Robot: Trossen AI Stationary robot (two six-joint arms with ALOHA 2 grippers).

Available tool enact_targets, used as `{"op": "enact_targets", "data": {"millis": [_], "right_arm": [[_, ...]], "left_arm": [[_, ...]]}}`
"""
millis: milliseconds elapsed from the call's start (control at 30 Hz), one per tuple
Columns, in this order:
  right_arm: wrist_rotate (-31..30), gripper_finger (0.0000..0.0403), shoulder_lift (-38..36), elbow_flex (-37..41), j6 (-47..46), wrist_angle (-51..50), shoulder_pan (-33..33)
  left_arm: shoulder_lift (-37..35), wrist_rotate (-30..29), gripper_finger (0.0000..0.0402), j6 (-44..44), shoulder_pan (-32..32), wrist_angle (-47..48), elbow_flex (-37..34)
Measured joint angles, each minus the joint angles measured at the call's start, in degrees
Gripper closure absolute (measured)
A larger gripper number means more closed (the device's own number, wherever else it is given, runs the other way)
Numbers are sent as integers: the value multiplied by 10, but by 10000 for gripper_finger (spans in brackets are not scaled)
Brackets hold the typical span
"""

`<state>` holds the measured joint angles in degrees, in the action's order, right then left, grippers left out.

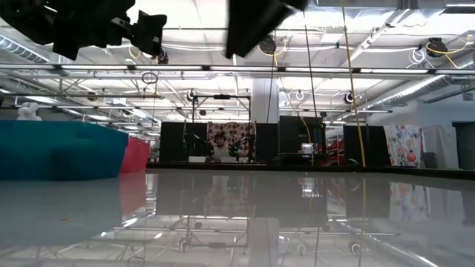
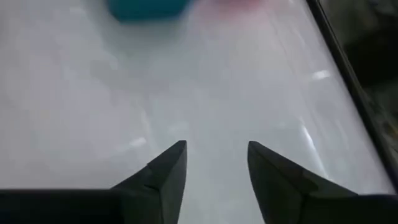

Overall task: Sort produce into baskets
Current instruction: Return to Home Position

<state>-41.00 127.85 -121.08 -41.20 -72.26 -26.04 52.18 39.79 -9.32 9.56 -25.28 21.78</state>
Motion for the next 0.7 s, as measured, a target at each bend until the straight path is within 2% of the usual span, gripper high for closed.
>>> {"op": "enact_targets", "data": {"millis": [167, 267, 367, 533, 700], "right_arm": [[-32, 279, -5, 0, -73, -111, -2], [-56, 307, -16, 2, -94, -140, -3], [-64, 337, -42, 39, -95, -137, 1], [-68, 391, -167, 209, -150, -85, 15], [-36, 396, -336, 439, -140, 156, 30]], "left_arm": [[0, 0, 139, 0, 0, -1, 0], [0, 0, 139, 1, 0, -6, 0], [0, 0, 139, 14, 0, -13, 0], [0, 0, 139, 15, 0, -15, 0], [0, -3, 139, 15, 0, -15, 0]]}}
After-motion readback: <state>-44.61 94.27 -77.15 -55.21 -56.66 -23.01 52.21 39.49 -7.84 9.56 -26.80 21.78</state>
